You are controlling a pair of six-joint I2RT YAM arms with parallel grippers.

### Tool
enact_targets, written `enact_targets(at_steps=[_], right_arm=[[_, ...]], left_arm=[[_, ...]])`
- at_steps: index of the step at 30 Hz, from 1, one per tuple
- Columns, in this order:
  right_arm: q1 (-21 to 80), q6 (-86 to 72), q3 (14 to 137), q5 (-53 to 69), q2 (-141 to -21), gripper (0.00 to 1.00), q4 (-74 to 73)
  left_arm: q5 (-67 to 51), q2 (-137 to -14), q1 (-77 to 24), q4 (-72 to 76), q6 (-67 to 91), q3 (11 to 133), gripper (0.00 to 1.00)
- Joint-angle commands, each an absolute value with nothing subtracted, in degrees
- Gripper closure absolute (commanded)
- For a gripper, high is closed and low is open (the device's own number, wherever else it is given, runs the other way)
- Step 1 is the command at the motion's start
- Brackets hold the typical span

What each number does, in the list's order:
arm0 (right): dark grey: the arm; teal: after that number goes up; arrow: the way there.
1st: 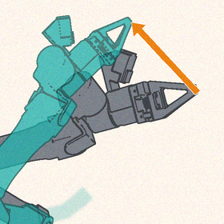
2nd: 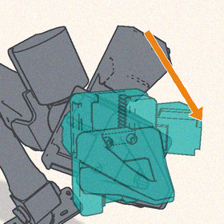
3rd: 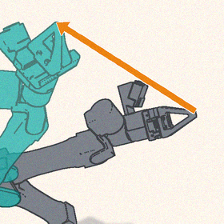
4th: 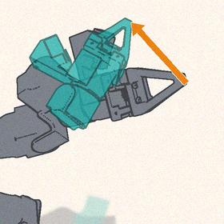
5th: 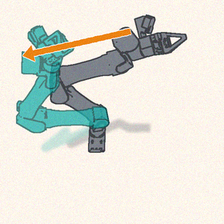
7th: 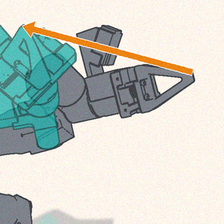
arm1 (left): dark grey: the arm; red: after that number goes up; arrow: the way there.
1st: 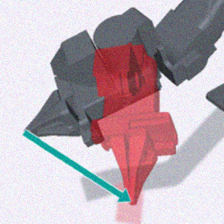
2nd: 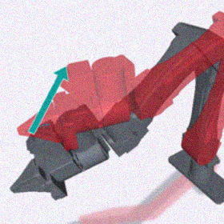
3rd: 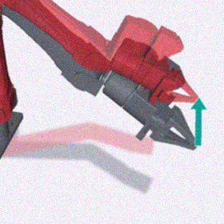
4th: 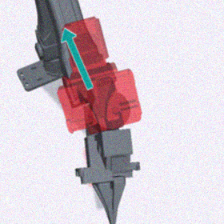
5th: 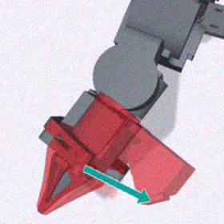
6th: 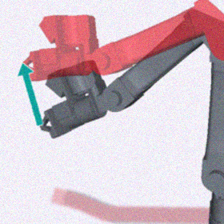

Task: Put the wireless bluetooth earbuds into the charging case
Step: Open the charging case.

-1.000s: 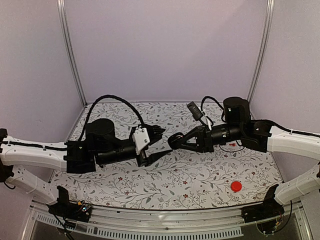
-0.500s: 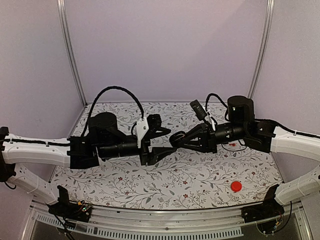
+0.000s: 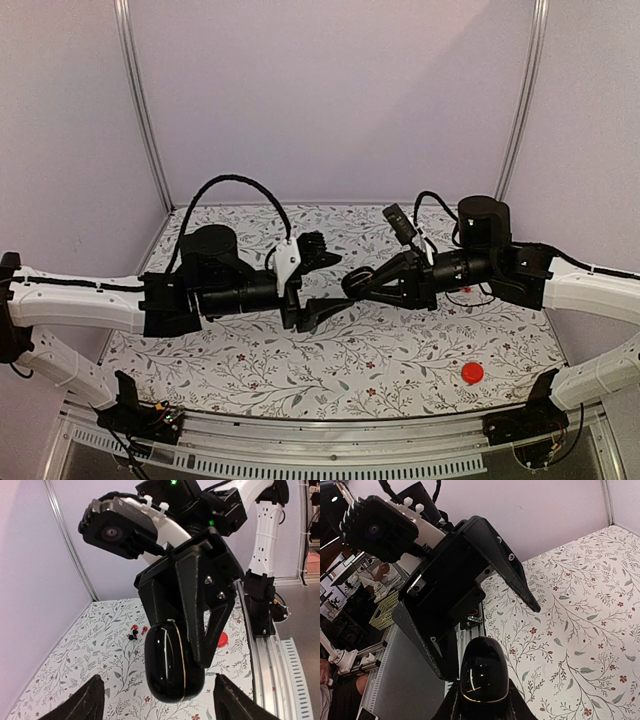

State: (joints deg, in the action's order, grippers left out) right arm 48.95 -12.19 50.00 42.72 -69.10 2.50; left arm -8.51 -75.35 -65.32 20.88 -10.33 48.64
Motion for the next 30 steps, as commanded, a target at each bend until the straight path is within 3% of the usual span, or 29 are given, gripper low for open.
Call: enact_targets(at_steps=[1, 7, 13, 30], right_arm=[[48.6, -16.5, 49.0, 45.4, -68.4, 0.88, 6.8], [48.6, -13.8, 48.9, 45.9, -68.6, 0.88, 6.5], [48.7, -5.9, 48.8, 43.4, -67.4, 0.89, 4.7], [50.5, -0.9, 50.1, 44.1, -66.1, 0.93, 1.9]], left_arm=[[-3.6, -73.7, -66.6, 22.0, -18.0, 47.4, 0.26], [-9.6, -73.5, -66.5, 20.5, -14.6, 48.8, 0.35], [-16.4, -72.1, -65.3, 22.8, -6.5, 48.6, 0.36], [-15.6, -76.4, -64.0, 22.4, -0.4, 51.9, 0.44]])
